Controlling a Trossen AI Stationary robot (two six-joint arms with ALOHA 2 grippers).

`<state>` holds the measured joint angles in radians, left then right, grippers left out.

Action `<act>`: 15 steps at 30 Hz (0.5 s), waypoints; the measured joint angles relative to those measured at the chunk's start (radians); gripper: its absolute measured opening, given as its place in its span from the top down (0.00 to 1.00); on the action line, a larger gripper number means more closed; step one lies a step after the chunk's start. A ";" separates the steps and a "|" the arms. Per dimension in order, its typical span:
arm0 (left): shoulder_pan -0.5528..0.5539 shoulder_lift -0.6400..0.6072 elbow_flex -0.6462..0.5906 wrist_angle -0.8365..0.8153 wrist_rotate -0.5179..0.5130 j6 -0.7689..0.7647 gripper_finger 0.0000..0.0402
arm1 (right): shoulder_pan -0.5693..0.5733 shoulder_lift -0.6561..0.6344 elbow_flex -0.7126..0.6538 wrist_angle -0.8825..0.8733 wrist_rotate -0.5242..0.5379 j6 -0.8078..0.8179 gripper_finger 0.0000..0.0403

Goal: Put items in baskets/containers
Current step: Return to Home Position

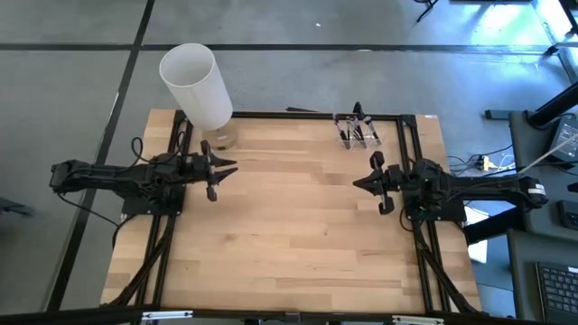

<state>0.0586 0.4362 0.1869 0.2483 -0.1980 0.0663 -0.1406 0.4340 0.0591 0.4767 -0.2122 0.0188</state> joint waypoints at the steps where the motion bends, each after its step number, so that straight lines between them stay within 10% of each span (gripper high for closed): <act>1: 0.000 -0.002 -0.027 0.045 0.007 0.005 0.78 | -0.002 -0.009 -0.010 0.012 0.000 -0.004 0.99; 7: 0.010 -0.036 -0.165 0.259 -0.019 0.019 0.78 | -0.051 -0.072 -0.053 0.046 -0.041 0.009 0.99; 15: 0.037 -0.171 -0.179 0.097 -0.039 0.045 0.78 | -0.067 -0.078 -0.053 -0.065 -0.095 0.026 0.99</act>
<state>0.0959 0.2649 0.0082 0.3455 -0.2372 0.1108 -0.2077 0.3557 0.0063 0.4116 -0.3076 0.0451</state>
